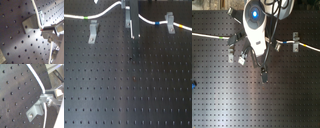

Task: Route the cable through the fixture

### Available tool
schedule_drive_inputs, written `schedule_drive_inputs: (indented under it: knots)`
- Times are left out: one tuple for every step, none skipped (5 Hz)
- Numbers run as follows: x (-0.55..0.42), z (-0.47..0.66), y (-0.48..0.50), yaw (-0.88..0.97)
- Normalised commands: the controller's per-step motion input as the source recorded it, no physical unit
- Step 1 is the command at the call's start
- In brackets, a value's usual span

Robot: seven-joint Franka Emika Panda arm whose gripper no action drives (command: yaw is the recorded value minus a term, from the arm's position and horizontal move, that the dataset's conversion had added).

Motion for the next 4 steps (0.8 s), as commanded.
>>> schedule_drive_inputs:
  knots:
    - [-0.117, 0.35, 0.116, 0.0]
    - [-0.171, 0.31, 0.15, 0.06]
    - [-0.139, 0.38, 0.137, 0.08]
    - [-0.098, 0.46, 0.127, 0.12]
